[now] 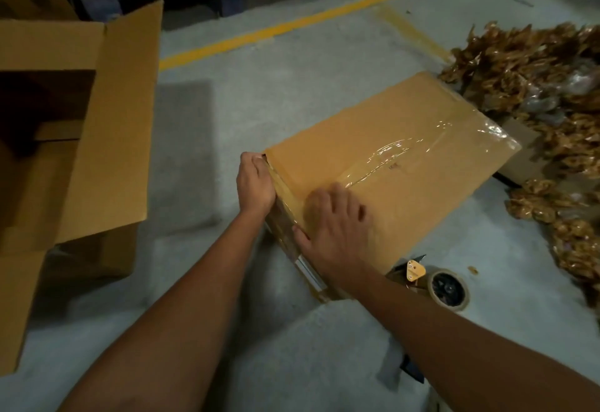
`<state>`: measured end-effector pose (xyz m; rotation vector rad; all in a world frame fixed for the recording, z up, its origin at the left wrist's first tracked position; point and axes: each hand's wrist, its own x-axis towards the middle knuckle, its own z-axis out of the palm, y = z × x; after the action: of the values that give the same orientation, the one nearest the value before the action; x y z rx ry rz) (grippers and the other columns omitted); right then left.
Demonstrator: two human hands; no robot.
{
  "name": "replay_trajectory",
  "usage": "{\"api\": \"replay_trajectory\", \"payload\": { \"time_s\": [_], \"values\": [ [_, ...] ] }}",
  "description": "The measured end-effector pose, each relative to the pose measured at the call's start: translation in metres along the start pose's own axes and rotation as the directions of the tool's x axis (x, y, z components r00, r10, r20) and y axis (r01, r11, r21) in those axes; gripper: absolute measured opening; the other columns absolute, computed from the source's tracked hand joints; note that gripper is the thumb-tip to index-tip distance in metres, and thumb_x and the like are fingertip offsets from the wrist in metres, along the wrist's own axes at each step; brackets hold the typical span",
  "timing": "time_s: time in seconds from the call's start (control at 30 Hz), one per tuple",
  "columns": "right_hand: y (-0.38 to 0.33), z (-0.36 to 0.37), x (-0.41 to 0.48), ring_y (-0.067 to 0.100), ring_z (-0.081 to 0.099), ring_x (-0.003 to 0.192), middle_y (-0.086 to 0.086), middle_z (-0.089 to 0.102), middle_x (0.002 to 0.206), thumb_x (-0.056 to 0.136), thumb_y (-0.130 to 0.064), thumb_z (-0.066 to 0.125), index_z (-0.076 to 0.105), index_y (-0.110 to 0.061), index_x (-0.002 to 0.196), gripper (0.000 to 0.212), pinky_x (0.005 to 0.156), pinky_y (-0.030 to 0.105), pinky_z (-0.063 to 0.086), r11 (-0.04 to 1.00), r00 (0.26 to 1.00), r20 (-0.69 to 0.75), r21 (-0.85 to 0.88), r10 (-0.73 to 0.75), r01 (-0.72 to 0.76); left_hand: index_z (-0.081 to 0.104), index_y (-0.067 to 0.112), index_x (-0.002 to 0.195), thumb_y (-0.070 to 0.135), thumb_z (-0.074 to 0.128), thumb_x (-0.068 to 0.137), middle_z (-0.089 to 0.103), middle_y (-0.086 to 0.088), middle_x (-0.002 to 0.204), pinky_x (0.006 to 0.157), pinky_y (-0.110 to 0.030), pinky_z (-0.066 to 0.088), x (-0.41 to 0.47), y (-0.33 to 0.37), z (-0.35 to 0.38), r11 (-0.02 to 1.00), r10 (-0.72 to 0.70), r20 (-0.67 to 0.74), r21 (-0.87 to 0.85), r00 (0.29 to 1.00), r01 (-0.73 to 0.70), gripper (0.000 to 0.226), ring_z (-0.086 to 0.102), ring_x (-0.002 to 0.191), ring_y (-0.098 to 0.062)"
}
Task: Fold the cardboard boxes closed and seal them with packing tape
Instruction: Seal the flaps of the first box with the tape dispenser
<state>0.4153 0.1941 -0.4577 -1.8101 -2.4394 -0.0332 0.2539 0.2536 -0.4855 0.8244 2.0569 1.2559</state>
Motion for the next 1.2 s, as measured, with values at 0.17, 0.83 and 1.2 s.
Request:
{"api": "replay_trajectory", "payload": {
  "time_s": [0.17,0.83,1.2],
  "values": [
    [-0.002,-0.008,-0.016,0.036,0.016,0.147,0.013,0.019,0.16,0.083,-0.082,0.021,0.026,-0.029,0.15,0.085,0.11,0.064,0.019,0.996,0.988,0.133,0.004,0.083,-0.084,0.054,0.008,0.109,0.029,0.034,0.105,0.062,-0.017,0.114,0.092,-0.043,0.041,-0.01,-0.001,-0.009,0.993,0.032,-0.104,0.112,0.994,-0.02,0.028,0.056,0.106,-0.033],
    [0.004,-0.038,-0.093,0.029,0.056,0.121,0.005,0.042,0.149,0.082,-0.047,0.072,0.01,-0.024,0.154,0.098,0.092,0.035,0.046,0.277,0.619,0.47,0.608,0.629,-0.744,0.053,0.004,0.108,0.073,0.037,0.089,0.06,-0.028,0.117,0.099,-0.053,0.042,-0.02,0.019,-0.06,0.669,0.146,0.092,0.725,0.985,-0.167,0.074,0.055,0.112,-0.045],
    [0.184,-0.024,0.05,0.037,0.015,0.147,0.017,0.016,0.16,0.081,-0.068,0.059,0.024,-0.015,0.151,0.094,0.118,0.053,0.021,0.677,0.736,0.087,0.33,0.672,-0.658,0.048,0.005,0.132,0.069,0.031,0.093,0.052,-0.028,0.126,0.11,-0.057,0.027,0.009,0.025,0.008,0.482,0.362,0.228,0.784,0.904,-0.391,0.077,0.047,0.119,-0.045]
  ]
}}
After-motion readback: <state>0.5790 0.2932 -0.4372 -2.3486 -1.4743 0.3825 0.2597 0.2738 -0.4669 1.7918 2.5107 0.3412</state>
